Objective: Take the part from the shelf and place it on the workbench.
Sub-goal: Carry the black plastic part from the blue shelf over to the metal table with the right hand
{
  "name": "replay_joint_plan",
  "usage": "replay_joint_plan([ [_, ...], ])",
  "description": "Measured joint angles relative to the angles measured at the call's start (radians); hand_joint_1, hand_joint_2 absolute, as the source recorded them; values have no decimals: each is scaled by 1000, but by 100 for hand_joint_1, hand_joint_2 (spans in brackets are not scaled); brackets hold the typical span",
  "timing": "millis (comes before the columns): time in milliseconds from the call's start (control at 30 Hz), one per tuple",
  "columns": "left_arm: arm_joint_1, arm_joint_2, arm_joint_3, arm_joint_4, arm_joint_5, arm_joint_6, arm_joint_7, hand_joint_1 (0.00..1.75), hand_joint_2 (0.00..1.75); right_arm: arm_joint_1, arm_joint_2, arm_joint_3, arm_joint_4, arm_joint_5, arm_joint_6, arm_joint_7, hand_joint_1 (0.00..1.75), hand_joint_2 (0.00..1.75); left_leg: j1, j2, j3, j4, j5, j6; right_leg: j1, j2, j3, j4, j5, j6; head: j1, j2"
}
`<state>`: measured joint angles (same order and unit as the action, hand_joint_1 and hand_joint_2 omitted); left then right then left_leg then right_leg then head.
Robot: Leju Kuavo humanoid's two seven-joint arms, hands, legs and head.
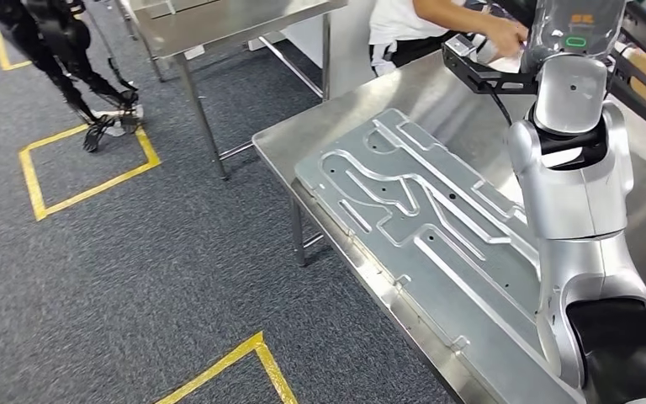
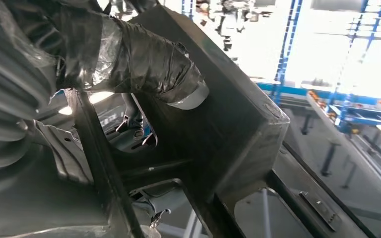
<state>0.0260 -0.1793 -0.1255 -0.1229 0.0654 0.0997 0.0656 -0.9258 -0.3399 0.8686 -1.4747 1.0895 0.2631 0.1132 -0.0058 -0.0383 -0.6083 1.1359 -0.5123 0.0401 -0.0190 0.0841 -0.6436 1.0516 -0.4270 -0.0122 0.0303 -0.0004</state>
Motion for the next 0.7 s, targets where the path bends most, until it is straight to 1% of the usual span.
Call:
replay_joint_plan([
  [33,1,0,-2,0,2,0,-1,0,175,-1,0,2,1,-2,1,1,175,175,0,-21,25,-54,20,3,-2,12,-3,1,2,4,0,0],
  [67,1,1,-4,1,5,0,-1,0,175,-1,-1,5,2,-4,2,1,175,175,-1,-37,38,-85,27,4,-5,23,-7,1,6,10,0,0],
  [100,1,1,-5,1,7,0,-2,0,175,-1,-3,7,3,-7,2,1,175,175,-2,-41,42,-94,26,4,-8,34,-11,-1,10,17,0,0],
  [133,-1,1,-6,2,8,0,-3,0,175,-1,-6,9,5,-10,2,1,175,175,-3,-30,44,-102,30,5,-10,47,-14,-5,16,26,0,0],
  [167,-3,0,-7,2,9,0,-3,0,175,-1,-10,11,7,-13,2,1,175,175,-1,-17,45,-110,36,7,-12,50,-17,-7,18,32,0,0],
  [200,-4,0,-8,2,10,0,-3,0,175,-2,-14,12,9,-14,2,0,175,175,1,-4,48,-122,43,10,-10,36,-23,-1,11,36,2,0],
  [233,-5,0,-9,2,11,0,-3,0,175,-5,-17,13,10,-15,2,0,175,175,3,10,50,-134,51,14,-6,10,-35,23,-7,39,4,0],
  [267,-4,-1,-10,2,13,0,-3,0,175,-7,-20,15,12,-15,1,0,175,175,4,23,51,-141,56,17,-4,-23,-55,68,-36,41,5,0],
  [300,-3,-1,-10,2,16,0,-3,0,175,-10,-21,17,13,-16,1,0,175,175,2,35,50,-143,58,19,-2,-52,-80,127,-68,44,7,0],
  [333,-2,-1,-10,2,18,0,-3,0,175,-11,-22,20,15,-17,2,0,175,175,2,48,49,-141,58,20,-4,-67,-106,188,-95,47,7,0],
  [367,-1,-1,-10,2,21,0,-3,0,175,-10,-22,22,17,-19,4,-1,175,175,1,62,47,-138,56,20,-6,-75,-122,230,-106,50,7,0],
  [400,-1,-1,-10,2,23,0,-3,0,175,-10,-22,24,19,-24,6,-1,175,175,1,75,45,-135,54,19,-8,-80,-122,237,-100,53,7,0],
  [433,-1,-1,-10,2,25,0,-3,0,175,-11,-22,26,21,-30,9,-2,175,175,2,88,44,-130,51,18,-10,-86,-101,203,-77,56,7,0],
  [467,-1,-1,-10,2,27,0,-4,0,175,-12,-22,27,23,-36,13,-2,175,175,3,99,44,-125,47,15,-11,-99,-63,138,-47,58,7,0],
  [500,-1,0,-11,2,27,0,-4,0,175,-15,-21,29,25,-43,17,-2,175,175,2,109,43,-120,43,11,-8,-116,-26,76,-26,56,7,0],
  [533,-1,0,-11,2,28,-1,-5,0,175,-18,-21,31,26,-49,21,-2,175,175,-1,118,43,-115,38,6,-5,-130,0,25,-11,52,7,0],
  [567,-1,1,-11,2,29,-1,-6,0,175,-21,-20,32,29,-55,24,-2,175,175,-3,125,43,-112,35,0,-1,-139,13,-1,-7,45,7,0],
  [600,-1,2,-12,2,29,-1,-6,0,175,-23,-19,33,32,-61,28,-2,175,175,-6,133,44,-111,34,-4,2,-139,12,-4,-9,38,7,0],
  [633,-2,2,-12,2,29,-1,-7,0,175,-25,-18,34,36,-66,30,-2,175,175,-7,142,45,-110,33,-9,3,-129,10,-7,-6,32,7,0],
  [667,-3,3,-13,2,30,-1,-7,0,175,-25,-16,35,39,-69,33,-2,175,175,-6,146,46,-110,30,-14,0,-118,9,-8,-3,26,7,0],
  [700,-3,4,-13,2,30,-1,-8,0,175,-27,-15,36,42,-71,35,-2,175,175,-4,136,43,-101,20,-19,-2,-108,10,-12,0,20,7,0],
])
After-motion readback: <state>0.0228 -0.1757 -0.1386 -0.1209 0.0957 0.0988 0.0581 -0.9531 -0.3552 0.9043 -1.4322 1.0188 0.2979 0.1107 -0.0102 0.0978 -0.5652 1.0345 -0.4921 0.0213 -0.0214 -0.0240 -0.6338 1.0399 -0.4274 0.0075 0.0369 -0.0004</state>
